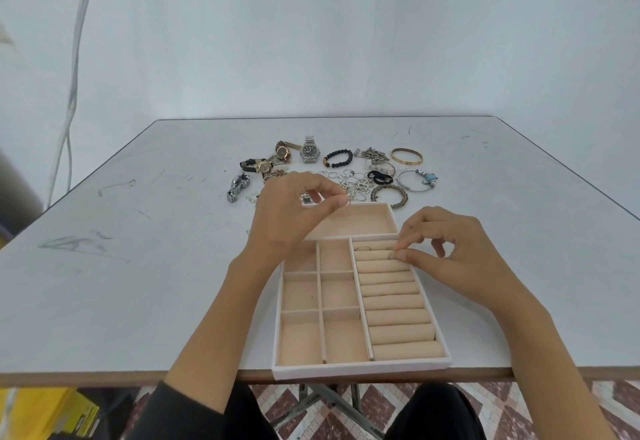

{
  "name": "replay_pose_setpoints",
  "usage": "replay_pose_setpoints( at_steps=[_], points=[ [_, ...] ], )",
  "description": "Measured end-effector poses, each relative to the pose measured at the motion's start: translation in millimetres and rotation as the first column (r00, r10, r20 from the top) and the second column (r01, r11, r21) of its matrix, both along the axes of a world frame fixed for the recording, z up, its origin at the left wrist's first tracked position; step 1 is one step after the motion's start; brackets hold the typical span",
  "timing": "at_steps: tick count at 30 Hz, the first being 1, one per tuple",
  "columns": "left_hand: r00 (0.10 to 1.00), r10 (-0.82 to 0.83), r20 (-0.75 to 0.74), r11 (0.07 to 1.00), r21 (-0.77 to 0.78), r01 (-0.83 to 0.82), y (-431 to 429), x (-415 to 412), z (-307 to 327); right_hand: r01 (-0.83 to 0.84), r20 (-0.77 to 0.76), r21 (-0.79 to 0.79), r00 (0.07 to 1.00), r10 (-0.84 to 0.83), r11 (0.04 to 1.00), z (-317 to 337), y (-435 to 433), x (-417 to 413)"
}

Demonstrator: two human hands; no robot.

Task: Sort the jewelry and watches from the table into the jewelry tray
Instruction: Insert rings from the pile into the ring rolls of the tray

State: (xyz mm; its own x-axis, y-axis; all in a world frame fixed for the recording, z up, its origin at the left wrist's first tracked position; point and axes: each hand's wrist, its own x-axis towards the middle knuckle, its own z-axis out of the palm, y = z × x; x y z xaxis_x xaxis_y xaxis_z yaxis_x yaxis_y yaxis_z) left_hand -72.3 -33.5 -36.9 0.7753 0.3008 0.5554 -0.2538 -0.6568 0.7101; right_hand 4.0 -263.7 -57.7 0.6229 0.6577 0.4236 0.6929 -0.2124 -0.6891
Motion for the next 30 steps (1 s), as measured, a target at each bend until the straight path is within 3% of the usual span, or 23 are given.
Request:
replay_pose_setpoints(
  at_steps=[6, 12, 30],
  points=[
    [1.0, -0.004, -0.002, 1.0, 0.007, 0.004, 0.4, -0.3, -0.7, 0.033, 0.024, 0.072, 0.999, -0.034, 0.997, 3.1, -1.7, -0.5],
    [1.0, -0.014, -0.01, 1.0, 0.0, 0.014, 0.6, -0.8, -0.6, 0.078, 0.02, -0.032, 0.997, -0.077, 0.996, -1.5, 0.5, 1.3],
    [0.999, -0.024, -0.044, 1.0, 0.012, 0.025, -0.3, -1.0, -0.4, 0.106, 0.019, -0.072, 0.994, -0.105, 0.992, -0.8, 2.5, -0.4]
  ],
)
